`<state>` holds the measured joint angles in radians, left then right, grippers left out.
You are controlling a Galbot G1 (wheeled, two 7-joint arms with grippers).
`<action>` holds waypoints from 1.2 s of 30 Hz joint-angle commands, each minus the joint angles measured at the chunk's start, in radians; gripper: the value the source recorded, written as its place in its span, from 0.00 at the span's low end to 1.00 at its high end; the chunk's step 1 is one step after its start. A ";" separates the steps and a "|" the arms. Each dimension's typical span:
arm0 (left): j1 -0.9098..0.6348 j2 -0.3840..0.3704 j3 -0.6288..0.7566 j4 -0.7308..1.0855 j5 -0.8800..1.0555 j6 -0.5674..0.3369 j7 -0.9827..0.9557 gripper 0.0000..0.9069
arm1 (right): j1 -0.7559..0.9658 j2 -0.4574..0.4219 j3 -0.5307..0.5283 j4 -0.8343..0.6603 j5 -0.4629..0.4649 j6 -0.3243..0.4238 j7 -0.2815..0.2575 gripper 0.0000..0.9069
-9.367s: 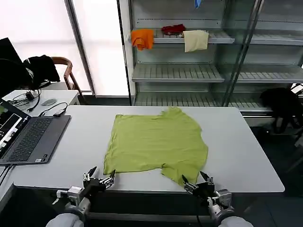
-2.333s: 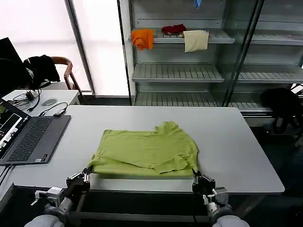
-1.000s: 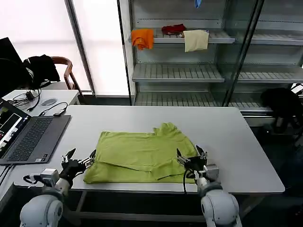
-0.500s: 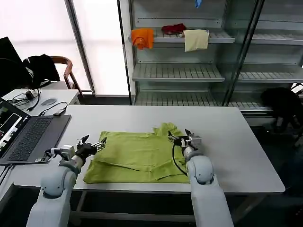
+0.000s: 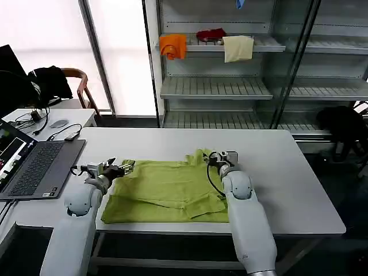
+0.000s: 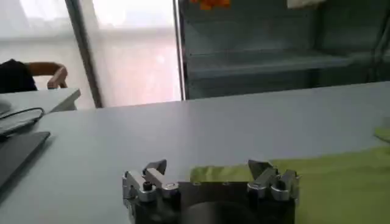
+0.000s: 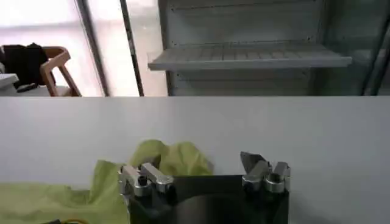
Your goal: Fold and organize the clothes.
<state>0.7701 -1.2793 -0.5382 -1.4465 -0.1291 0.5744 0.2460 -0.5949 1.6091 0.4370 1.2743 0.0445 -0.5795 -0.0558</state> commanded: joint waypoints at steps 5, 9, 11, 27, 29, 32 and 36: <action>-0.073 -0.003 0.015 0.133 0.036 0.002 0.011 0.64 | 0.051 0.049 -0.001 -0.102 -0.019 0.001 -0.016 0.79; -0.075 -0.002 0.013 0.147 0.036 0.000 0.015 0.32 | 0.044 0.049 -0.003 -0.105 -0.032 0.001 -0.027 0.22; -0.074 -0.003 0.013 0.148 0.035 0.000 0.016 0.16 | 0.039 0.049 -0.005 -0.104 -0.040 0.001 -0.033 0.08; -0.042 -0.013 0.022 0.073 0.030 0.001 0.043 0.01 | -0.005 0.049 -0.012 -0.034 -0.031 0.000 -0.067 0.00; -0.040 -0.014 0.024 0.063 0.029 0.001 0.045 0.01 | -0.009 0.049 -0.012 -0.028 -0.029 0.001 -0.068 0.00; -0.037 -0.017 0.027 0.054 0.028 0.001 0.051 0.01 | -0.018 0.049 -0.011 -0.008 -0.017 0.001 -0.064 0.00; -0.028 -0.017 0.027 0.042 0.011 -0.006 0.054 0.01 | -0.028 0.049 -0.007 0.030 0.029 0.002 -0.043 0.00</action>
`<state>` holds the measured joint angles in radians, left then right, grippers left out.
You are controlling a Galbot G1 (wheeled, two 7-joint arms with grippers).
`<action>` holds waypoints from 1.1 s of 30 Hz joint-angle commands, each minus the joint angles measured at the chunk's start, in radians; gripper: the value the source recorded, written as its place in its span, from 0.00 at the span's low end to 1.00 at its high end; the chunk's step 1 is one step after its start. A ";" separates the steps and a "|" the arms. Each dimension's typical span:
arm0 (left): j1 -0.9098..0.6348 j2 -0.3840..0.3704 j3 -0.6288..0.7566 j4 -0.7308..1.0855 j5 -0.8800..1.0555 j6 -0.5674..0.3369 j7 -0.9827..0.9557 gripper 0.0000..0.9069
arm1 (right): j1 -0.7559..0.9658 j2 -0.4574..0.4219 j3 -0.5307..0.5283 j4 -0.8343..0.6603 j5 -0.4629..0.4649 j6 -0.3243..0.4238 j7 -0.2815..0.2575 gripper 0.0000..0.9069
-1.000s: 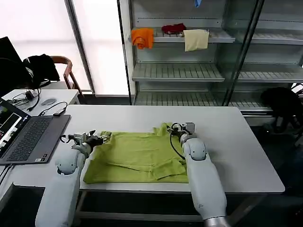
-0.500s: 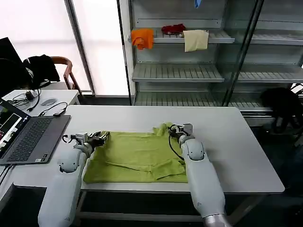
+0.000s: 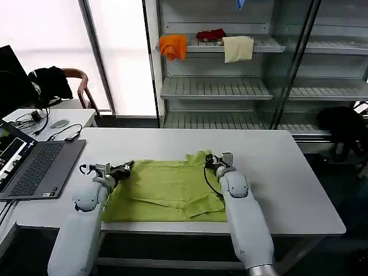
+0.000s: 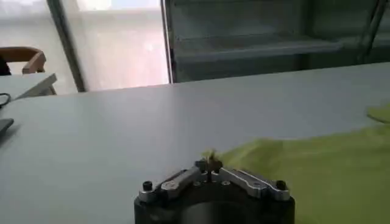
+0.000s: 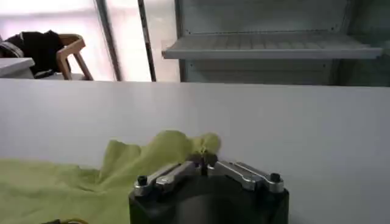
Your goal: Fold and organize the clothes.
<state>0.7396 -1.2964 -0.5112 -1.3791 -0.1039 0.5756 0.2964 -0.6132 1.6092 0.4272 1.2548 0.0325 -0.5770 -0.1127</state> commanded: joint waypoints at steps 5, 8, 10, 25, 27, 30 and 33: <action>0.015 0.001 -0.011 -0.066 -0.067 -0.029 -0.006 0.01 | -0.032 0.049 -0.003 0.134 0.115 -0.001 0.038 0.00; 0.023 0.009 -0.022 -0.097 -0.104 -0.029 -0.010 0.01 | -0.051 0.048 -0.010 0.195 0.131 -0.002 0.044 0.00; 0.033 0.017 -0.032 -0.125 -0.124 -0.027 -0.010 0.01 | -0.069 0.041 -0.015 0.230 0.131 -0.003 0.042 0.00; 0.214 0.056 -0.092 -0.310 -0.229 -0.029 0.011 0.01 | -0.313 -0.012 -0.016 0.509 0.123 -0.005 0.019 0.00; 0.251 0.062 -0.108 -0.337 -0.255 -0.029 0.017 0.01 | -0.344 -0.016 -0.015 0.535 0.123 -0.005 0.017 0.00; 0.301 0.070 -0.123 -0.371 -0.276 -0.039 0.027 0.01 | -0.393 -0.023 -0.010 0.574 0.123 -0.005 0.012 0.00; 0.348 0.075 -0.139 -0.402 -0.291 -0.053 0.035 0.01 | -0.446 -0.029 -0.007 0.613 0.122 -0.005 0.006 0.00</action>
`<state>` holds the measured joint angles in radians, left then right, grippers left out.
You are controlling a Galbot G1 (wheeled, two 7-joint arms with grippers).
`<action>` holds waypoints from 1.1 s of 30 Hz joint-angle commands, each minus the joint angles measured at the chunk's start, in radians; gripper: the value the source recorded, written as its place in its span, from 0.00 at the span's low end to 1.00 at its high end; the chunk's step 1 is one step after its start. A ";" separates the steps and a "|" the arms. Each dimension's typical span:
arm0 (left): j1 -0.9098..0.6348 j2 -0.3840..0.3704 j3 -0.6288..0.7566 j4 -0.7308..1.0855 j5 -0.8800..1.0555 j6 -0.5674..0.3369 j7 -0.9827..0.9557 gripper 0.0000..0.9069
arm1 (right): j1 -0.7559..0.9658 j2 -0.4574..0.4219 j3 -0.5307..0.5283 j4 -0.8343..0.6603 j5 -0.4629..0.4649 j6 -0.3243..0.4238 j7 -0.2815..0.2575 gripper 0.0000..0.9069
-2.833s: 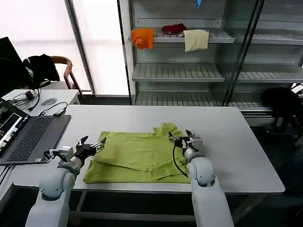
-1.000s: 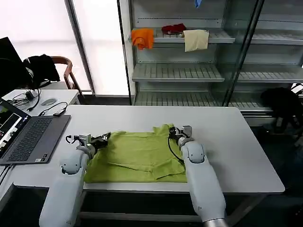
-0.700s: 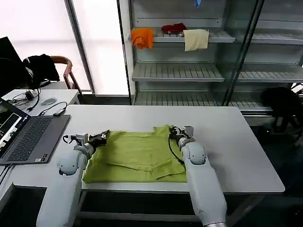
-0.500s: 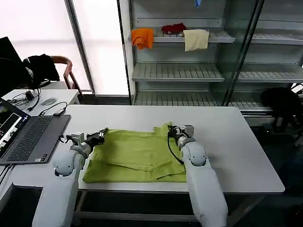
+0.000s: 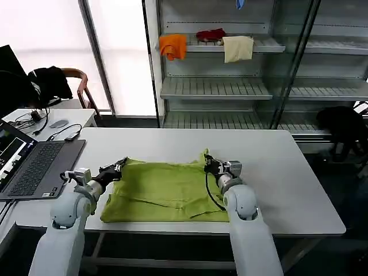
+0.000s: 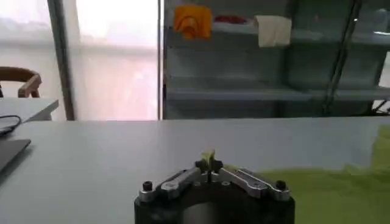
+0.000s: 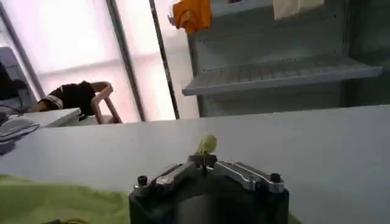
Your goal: Fold and organize the clothes.
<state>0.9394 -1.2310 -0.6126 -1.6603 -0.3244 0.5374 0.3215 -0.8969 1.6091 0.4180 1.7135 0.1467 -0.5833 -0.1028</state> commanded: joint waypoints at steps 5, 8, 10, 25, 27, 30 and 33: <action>0.222 0.023 -0.054 -0.151 -0.090 -0.039 0.018 0.01 | -0.216 -0.030 0.008 0.194 -0.002 0.002 -0.008 0.00; 0.246 0.026 -0.059 -0.161 -0.091 -0.051 0.019 0.01 | -0.236 -0.030 0.012 0.205 -0.007 0.002 -0.010 0.00; 0.255 0.027 -0.061 -0.162 -0.089 -0.053 0.019 0.01 | -0.248 -0.031 0.015 0.210 -0.009 0.003 -0.012 0.00; 0.286 0.020 -0.061 -0.172 -0.042 -0.057 0.024 0.01 | -0.305 -0.039 0.032 0.252 -0.016 0.003 -0.027 0.00; 0.288 0.021 -0.060 -0.165 -0.036 -0.062 0.024 0.01 | -0.309 -0.039 0.034 0.252 -0.017 0.003 -0.029 0.00; 0.297 0.026 -0.061 -0.162 -0.025 -0.077 0.026 0.01 | -0.315 -0.039 0.037 0.255 -0.018 0.003 -0.030 0.00; 0.306 0.031 -0.064 -0.170 -0.023 -0.077 0.026 0.01 | -0.320 -0.039 0.038 0.259 -0.018 0.003 -0.032 0.00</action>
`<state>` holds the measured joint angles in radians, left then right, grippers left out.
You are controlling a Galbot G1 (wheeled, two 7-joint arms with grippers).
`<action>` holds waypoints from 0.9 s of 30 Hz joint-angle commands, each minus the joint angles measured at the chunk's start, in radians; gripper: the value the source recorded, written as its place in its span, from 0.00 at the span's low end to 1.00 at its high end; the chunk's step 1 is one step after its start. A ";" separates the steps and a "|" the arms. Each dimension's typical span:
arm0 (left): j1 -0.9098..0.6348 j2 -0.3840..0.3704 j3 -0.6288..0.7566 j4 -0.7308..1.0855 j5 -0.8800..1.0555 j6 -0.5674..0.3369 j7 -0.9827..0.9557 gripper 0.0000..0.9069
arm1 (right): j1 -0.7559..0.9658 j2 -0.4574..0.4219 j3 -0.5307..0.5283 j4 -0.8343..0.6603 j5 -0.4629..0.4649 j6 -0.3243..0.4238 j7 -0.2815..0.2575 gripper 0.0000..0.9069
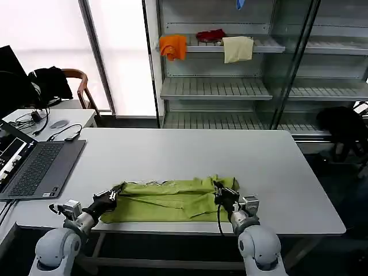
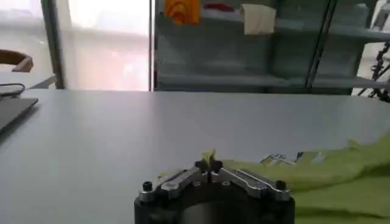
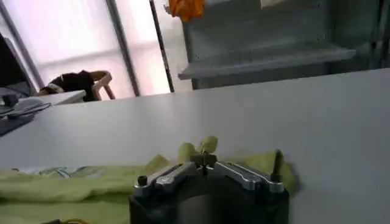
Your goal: Fold and organize the clothes.
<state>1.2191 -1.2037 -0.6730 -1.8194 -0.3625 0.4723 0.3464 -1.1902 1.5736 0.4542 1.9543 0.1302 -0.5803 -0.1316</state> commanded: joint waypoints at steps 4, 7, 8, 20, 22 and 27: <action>0.034 0.007 -0.010 -0.023 0.015 -0.011 0.000 0.01 | -0.031 -0.003 0.002 0.014 -0.012 0.001 -0.005 0.00; 0.039 0.008 -0.010 -0.024 0.018 -0.014 0.000 0.01 | -0.033 -0.002 0.004 0.006 -0.026 0.001 -0.009 0.00; 0.040 0.008 -0.010 -0.023 0.018 -0.014 0.000 0.02 | -0.035 -0.001 0.004 0.004 -0.039 0.001 -0.011 0.01; 0.040 0.000 0.001 -0.015 0.087 -0.033 -0.011 1.00 | -0.060 0.000 0.007 -0.007 -0.279 0.061 -0.004 1.00; 0.037 -0.001 0.000 -0.015 0.089 -0.033 -0.013 1.00 | -0.063 -0.001 0.009 -0.002 -0.291 0.068 -0.005 1.00; 0.034 -0.011 -0.006 -0.025 0.067 -0.038 -0.031 1.00 | -0.068 -0.003 0.018 0.046 -0.202 0.076 -0.006 1.00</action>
<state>1.2512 -1.2102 -0.6773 -1.8397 -0.2956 0.4390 0.3266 -1.2531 1.5713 0.4692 1.9642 -0.0736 -0.5265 -0.1398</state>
